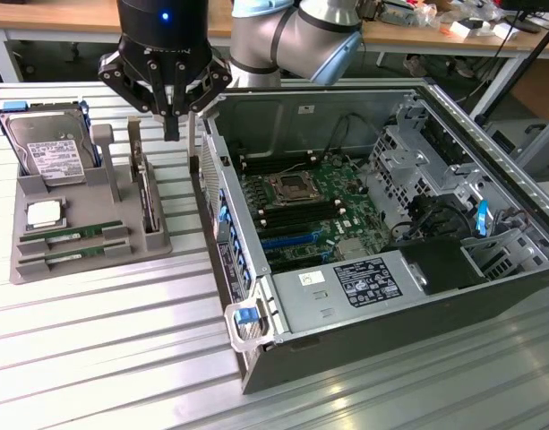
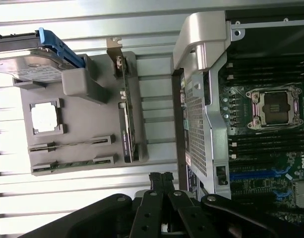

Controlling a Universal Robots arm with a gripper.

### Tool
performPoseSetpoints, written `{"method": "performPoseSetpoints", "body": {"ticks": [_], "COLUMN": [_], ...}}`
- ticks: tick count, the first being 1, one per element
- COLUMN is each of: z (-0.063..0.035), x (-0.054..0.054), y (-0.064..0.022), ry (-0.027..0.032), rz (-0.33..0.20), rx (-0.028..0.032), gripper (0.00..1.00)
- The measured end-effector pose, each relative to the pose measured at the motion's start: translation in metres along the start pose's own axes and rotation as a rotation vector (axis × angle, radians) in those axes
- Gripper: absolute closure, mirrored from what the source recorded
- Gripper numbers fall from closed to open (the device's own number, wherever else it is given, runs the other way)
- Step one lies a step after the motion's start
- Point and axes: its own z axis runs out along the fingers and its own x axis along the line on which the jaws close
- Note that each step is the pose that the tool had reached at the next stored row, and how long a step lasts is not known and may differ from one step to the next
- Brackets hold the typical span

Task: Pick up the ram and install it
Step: 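Reach for the ram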

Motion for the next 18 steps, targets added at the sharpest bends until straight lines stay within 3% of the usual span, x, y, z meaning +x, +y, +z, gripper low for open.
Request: {"method": "performPoseSetpoints", "body": {"ticks": [18], "z": [0.0015], "x": [0.016], "y": [-0.0013], "ry": [0.0], "rz": [0.0], "rx": [-0.0001], "gripper": [0.89]}}
